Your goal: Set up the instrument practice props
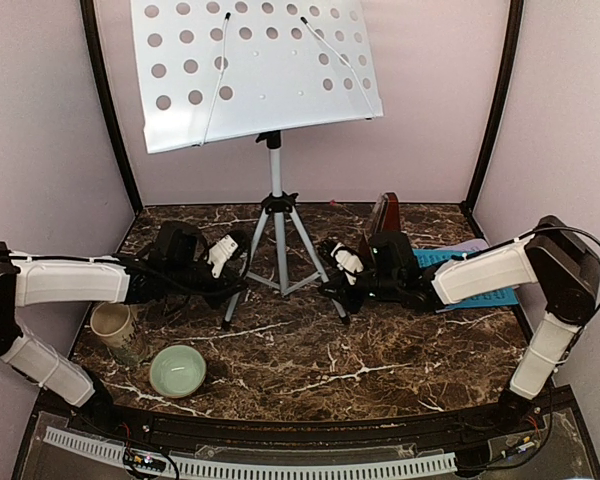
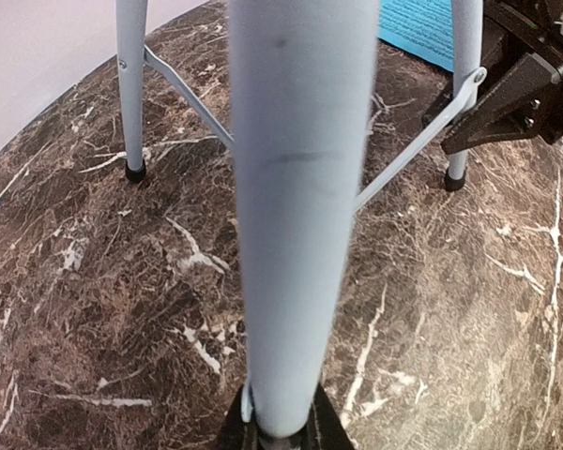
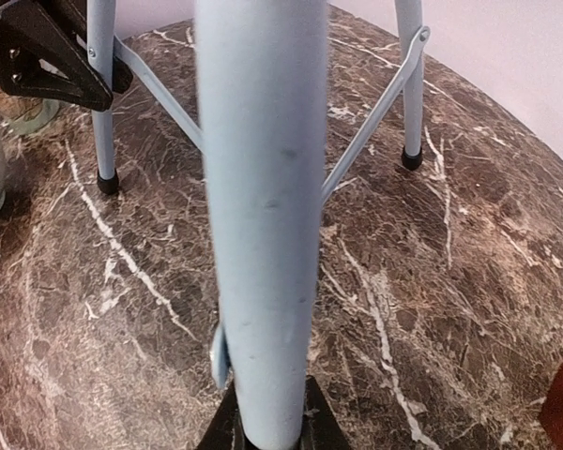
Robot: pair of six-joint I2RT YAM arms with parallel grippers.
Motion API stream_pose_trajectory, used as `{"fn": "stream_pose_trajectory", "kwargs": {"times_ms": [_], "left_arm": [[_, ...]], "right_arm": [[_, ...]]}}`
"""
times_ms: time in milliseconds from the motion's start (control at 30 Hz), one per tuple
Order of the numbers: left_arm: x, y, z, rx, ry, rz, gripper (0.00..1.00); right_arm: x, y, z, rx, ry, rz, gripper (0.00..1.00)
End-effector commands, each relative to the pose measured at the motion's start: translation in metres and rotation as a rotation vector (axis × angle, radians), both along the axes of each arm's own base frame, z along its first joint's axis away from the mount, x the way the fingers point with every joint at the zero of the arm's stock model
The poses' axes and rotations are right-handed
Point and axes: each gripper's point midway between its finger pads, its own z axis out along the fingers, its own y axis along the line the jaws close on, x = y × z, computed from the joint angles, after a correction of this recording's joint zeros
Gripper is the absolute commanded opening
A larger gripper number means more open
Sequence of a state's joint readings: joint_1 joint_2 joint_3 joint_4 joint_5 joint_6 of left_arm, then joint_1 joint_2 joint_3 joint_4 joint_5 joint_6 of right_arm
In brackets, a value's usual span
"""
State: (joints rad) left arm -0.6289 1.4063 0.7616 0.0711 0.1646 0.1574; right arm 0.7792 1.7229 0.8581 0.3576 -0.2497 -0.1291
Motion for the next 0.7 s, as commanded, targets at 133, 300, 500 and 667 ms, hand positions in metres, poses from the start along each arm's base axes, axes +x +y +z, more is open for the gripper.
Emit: {"fn": "stream_pose_trajectory", "kwargs": {"times_ms": [133,300,500,667], "left_arm": [[0.047,0.050,-0.052,0.200,0.056,0.241,0.00],[0.084,0.059,-0.052,0.200,0.049,0.241,0.00],[0.111,0.067,-0.054,0.265,0.066,0.185,0.00],[0.103,0.072,-0.059,0.286,0.084,0.123,0.00]], "right_arm": [[0.030,-0.022,-0.016,-0.061,0.007,-0.246,0.00],[0.053,-0.016,-0.014,-0.095,-0.032,-0.279,0.00],[0.070,-0.001,-0.005,-0.089,-0.031,-0.294,0.00],[0.065,-0.017,-0.013,-0.137,-0.004,-0.318,0.00]]}}
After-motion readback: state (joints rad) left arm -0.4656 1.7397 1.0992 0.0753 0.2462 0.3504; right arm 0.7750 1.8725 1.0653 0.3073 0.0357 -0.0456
